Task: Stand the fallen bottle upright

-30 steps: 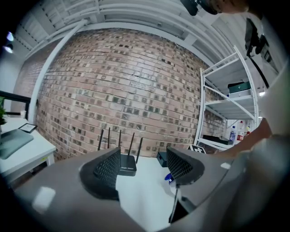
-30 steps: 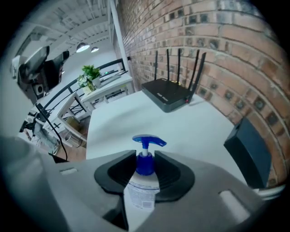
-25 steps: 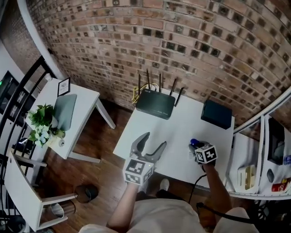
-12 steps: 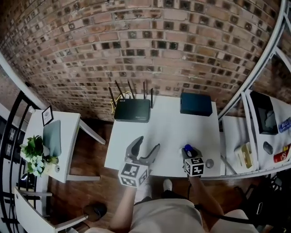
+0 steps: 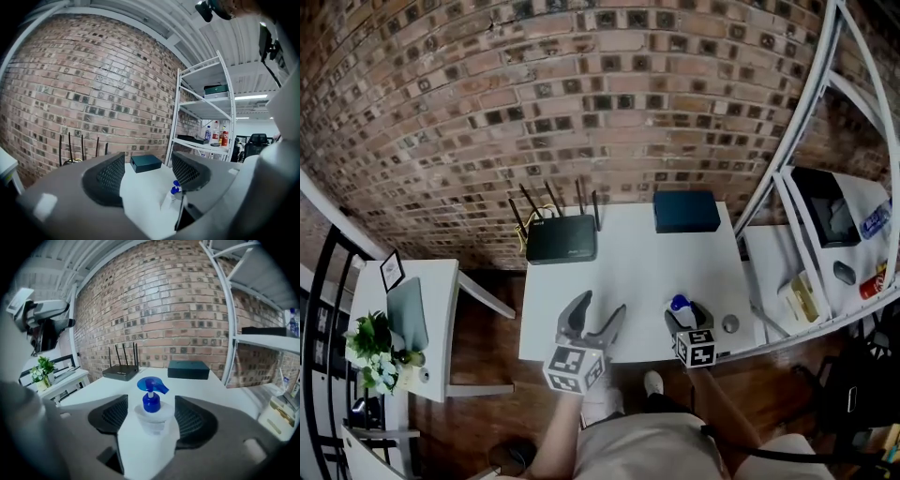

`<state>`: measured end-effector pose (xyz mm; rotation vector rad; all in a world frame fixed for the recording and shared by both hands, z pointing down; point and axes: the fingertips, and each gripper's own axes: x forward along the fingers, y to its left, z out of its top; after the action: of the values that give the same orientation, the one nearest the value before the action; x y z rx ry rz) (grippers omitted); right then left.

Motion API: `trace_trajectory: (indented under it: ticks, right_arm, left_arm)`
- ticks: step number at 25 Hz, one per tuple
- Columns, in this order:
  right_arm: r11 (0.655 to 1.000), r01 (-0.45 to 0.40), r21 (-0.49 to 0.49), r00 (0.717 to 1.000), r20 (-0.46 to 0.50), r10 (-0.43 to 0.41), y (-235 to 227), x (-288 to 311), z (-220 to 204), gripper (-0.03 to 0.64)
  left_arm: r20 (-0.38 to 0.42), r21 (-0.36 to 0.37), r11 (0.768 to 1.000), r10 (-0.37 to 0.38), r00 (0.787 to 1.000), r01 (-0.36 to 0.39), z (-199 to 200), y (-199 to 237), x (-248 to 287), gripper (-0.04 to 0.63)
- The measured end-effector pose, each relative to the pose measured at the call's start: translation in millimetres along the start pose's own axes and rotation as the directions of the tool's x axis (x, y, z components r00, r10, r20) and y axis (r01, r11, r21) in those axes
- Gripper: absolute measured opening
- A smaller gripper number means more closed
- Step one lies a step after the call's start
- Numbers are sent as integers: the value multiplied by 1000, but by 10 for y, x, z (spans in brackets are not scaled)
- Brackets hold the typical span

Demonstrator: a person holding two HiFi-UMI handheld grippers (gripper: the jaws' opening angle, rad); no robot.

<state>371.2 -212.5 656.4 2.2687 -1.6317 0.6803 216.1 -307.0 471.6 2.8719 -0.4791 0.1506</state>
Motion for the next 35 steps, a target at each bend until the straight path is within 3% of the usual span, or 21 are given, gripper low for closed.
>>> trace_trajectory:
  ticks: [4, 8, 10, 15, 19, 22, 26, 28, 31, 35]
  right_arm:
    - [997, 46, 68, 995, 87, -52, -25, -390, 144, 291]
    - [996, 61, 69, 974, 212, -75, 73, -854, 458, 291]
    - [997, 66, 30, 955, 287, -71, 161, -1106, 684, 302]
    - [993, 120, -21, 883, 459, -97, 275, -1820, 1200, 416]
    - [989, 120, -90, 850, 523, -56, 402, -2300, 1451, 426]
    - [984, 107, -144, 841, 541, -12, 452, -2653, 1462, 426]
    - [992, 51, -119, 804, 594, 30, 384, -3176, 1361, 426]
    - [994, 23, -105, 805, 592, 44, 368, -3349, 1227, 426]
    - [996, 48, -71, 819, 574, 1, 332, -3707, 967, 426]
    - [993, 94, -68, 806, 591, -36, 466, -4201, 683, 426]
  left_arm:
    - [18, -2, 999, -36, 999, 36, 3, -71, -103, 333]
    - [35, 38, 996, -83, 996, 82, 46, -200, -267, 333]
    - [67, 64, 995, -85, 994, 80, 148, -286, -367, 333]
    - [142, 95, 995, -54, 988, 41, 312, -565, -562, 333]
    - [171, 104, 995, -18, 985, 0, 322, -834, -740, 333]
    - [188, 105, 994, 15, 982, -36, 312, -1147, -910, 333]
    - [194, 100, 993, 46, 980, -66, 250, -1687, -1190, 333]
    - [187, 94, 992, 62, 980, -80, 203, -1876, -1348, 333]
    - [177, 91, 993, 58, 983, -75, 156, -2126, -1648, 333]
    - [249, 71, 994, 59, 967, -79, 235, -2379, -2049, 332]
